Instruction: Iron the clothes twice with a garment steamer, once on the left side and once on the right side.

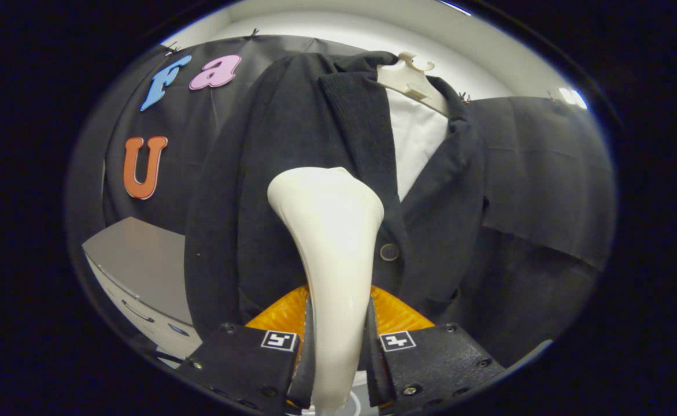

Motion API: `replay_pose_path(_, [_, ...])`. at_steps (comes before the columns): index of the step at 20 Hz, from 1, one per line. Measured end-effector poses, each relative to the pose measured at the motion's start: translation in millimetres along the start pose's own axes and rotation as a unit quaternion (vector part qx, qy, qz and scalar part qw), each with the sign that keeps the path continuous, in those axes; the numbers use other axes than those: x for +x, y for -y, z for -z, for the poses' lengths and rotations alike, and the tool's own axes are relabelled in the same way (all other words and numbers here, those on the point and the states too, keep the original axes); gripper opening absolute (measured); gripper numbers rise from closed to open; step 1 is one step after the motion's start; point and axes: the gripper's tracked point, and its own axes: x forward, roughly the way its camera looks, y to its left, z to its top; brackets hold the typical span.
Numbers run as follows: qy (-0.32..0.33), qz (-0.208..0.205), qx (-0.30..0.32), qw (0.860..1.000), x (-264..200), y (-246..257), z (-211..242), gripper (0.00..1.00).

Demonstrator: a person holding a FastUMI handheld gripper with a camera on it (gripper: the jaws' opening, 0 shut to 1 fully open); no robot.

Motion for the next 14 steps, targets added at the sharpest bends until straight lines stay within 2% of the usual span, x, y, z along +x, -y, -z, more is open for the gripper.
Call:
replay_pose_path(4, [-0.033, -0.008, 0.005, 0.999, 0.8, -2.3, 35.8, 0.39])
replay_pose_path(9, [-0.072, -0.036, 0.041, 0.996, 5.4, -8.6, 73.5, 0.39])
replay_pose_path(14, [-0.096, -0.038, 0.039, 0.994, 10.0, -9.6, 116.8, 0.39])
